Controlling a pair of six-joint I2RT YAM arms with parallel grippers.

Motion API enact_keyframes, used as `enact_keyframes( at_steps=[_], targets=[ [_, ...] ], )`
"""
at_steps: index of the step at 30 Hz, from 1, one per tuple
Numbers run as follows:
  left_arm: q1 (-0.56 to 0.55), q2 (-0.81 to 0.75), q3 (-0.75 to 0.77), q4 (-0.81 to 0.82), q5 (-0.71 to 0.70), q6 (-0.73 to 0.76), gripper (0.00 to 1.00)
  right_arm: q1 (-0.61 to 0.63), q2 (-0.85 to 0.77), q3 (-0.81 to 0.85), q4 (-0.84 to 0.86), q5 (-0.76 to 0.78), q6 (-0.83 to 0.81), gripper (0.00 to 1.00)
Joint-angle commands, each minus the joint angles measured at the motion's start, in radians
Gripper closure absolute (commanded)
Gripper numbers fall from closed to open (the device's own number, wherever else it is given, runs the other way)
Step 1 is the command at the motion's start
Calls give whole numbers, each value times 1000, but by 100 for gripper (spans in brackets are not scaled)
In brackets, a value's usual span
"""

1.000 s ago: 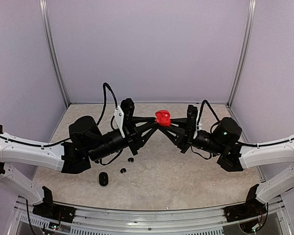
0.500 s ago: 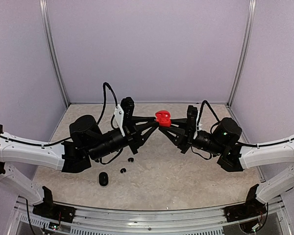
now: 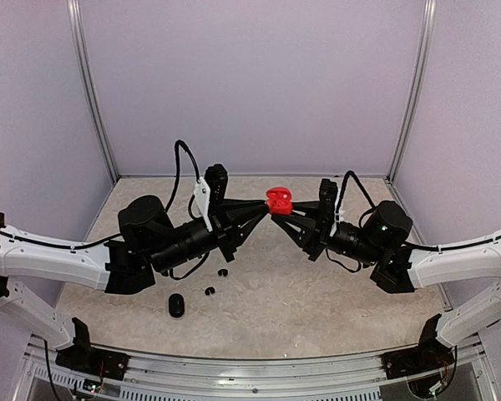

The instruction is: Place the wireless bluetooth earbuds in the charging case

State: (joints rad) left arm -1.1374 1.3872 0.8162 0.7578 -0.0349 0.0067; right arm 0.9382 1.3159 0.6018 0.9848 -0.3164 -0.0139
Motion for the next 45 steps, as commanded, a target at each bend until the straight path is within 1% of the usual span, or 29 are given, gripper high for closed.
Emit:
enact_keyframes(
  at_steps=[1,10,14,21,24,28,30,35,39,45],
  targets=[
    [19,2,17,-24,-37,9,90,11,-29,-11,29,-50,-3,89],
    [19,10,22,-40,-55,16,97,11,-29,-14,32,-55,-1,89],
    [18,8,20,-43,-59,21,98,11,-33,-17,36,-48,-1,88],
    [20,-31,-17,-24,-42,31,87,11,-44,-27,37,-42,-11,88],
    [31,-50,-29,-30,-36,27,84,11,-47,-35,46,-63,-15,88],
    [69,-89,-52,-23,26,-2,80,11,-56,-40,27,-82,-30,87],
    [84,-111,-61,-18,94,-38,80,11,-59,-36,4,-77,-35,88],
    [82,-133,-57,-37,227,2,77,11,-57,-34,-10,-84,-30,88],
    [72,-117,-36,-76,264,52,77,11,-46,-23,-23,-121,-32,88],
    [70,-95,-10,-111,296,67,77,11,-41,-12,-42,-162,-39,88]
  ],
)
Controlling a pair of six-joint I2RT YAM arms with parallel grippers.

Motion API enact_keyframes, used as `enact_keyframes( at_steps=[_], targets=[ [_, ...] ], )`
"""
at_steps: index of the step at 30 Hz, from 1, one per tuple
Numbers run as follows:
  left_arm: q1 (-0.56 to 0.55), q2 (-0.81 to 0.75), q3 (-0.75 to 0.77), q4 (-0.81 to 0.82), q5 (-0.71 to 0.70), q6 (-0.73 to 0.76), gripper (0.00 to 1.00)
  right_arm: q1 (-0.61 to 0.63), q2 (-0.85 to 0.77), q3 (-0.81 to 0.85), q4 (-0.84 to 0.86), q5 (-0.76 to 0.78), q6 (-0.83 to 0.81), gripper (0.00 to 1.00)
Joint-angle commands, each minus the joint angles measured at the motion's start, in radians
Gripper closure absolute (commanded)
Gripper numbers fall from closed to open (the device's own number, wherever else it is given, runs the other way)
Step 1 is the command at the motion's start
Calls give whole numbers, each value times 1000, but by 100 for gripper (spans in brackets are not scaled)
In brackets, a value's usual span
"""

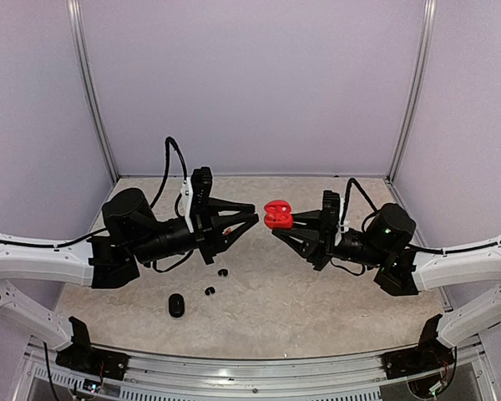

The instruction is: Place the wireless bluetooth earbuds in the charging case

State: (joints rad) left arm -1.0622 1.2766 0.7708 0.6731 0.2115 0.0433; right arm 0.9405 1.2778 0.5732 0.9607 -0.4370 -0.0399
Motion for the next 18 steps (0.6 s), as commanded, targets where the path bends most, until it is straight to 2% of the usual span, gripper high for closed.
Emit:
enact_keyframes(
  at_steps=[1,18],
  targets=[
    [-5,18,36,-27,51,28,77,9,-1,21,-22,-44,-14,88],
    [-11,42,54,-28,61,32,76,8,17,36,-33,-75,-11,88]
  ],
)
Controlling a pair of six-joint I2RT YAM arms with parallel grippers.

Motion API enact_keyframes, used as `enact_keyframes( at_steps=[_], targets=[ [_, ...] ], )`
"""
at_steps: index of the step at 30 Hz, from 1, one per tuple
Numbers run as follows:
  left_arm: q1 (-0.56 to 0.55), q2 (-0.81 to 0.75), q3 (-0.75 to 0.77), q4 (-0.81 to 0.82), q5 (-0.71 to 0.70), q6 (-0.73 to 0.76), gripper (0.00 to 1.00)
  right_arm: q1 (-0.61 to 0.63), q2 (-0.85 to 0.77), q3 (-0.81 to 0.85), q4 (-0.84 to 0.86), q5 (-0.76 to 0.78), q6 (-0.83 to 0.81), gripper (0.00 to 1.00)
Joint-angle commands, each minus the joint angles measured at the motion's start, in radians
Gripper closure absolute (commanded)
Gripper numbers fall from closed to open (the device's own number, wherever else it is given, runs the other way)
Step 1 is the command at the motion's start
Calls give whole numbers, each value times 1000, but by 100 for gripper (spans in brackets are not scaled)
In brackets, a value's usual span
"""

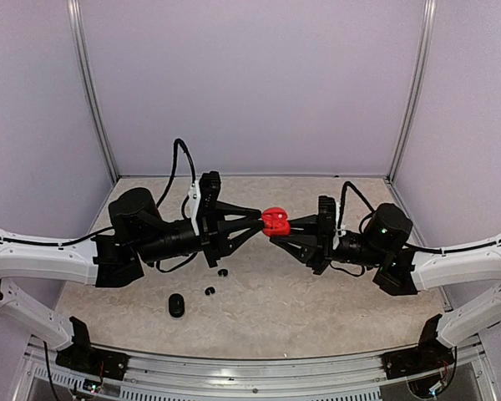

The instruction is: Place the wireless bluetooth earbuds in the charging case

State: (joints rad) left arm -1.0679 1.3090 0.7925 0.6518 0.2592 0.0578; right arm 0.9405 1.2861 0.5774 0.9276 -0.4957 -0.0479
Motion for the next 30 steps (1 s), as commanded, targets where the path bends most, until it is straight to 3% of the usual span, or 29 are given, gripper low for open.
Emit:
enact_keyframes(
  at_steps=[1,11,23,30],
  targets=[
    [-6,10,34,-9,13,17,76,9,10,33,1,-18,-3,88],
    [-7,27,40,-20,17,19,77,9,10,36,0,-24,0,88],
    [-8,41,56,-58,7,32,100,9,13,39,0,-23,3,88],
    [-11,41,73,-144,-41,66,100,9,6,36,1,-15,4,88]
  ],
)
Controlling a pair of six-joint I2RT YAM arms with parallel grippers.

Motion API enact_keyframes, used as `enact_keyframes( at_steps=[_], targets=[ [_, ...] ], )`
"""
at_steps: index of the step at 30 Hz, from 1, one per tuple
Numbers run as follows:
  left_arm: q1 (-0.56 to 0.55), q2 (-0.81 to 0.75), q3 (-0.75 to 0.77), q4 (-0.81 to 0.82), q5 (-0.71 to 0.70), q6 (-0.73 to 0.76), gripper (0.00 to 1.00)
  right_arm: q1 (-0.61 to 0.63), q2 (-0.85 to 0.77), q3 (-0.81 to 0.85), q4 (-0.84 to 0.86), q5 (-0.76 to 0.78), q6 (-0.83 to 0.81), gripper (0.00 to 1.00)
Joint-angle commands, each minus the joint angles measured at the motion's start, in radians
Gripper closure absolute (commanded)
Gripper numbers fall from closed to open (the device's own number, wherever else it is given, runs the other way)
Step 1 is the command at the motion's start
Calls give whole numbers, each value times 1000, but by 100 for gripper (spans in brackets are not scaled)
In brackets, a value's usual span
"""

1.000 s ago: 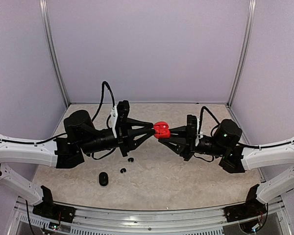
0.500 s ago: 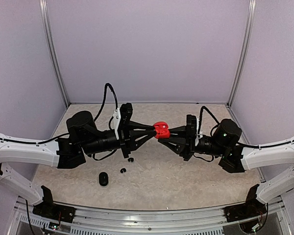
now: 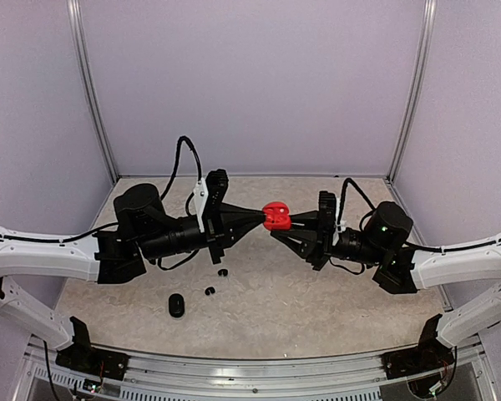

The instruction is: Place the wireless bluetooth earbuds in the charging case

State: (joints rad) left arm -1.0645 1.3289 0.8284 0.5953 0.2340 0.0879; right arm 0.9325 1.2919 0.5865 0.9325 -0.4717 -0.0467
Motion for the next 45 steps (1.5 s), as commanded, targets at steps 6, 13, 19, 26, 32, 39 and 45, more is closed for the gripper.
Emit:
enact_keyframes(
  at_steps=[6,13,19,26,32,39,45],
  targets=[
    [-9,-10,14,-131,-53,60,100,16,-7,21,-6,-23,-2,88],
    [-10,-74,20,-228,-26,101,80,17,-9,37,-101,-35,-47,88],
    [-27,-115,60,-385,-79,190,74,17,-19,45,-190,-58,-78,89],
    [-46,-137,95,-512,-92,250,77,17,-13,59,-260,-84,-83,89],
    [-56,-127,108,-544,-97,266,80,16,-5,70,-286,-108,-85,89],
    [-60,-107,111,-549,-109,270,79,17,2,79,-308,-129,-87,89],
    [-63,-101,111,-548,-111,269,78,17,7,84,-321,-138,-90,89]
  ],
)
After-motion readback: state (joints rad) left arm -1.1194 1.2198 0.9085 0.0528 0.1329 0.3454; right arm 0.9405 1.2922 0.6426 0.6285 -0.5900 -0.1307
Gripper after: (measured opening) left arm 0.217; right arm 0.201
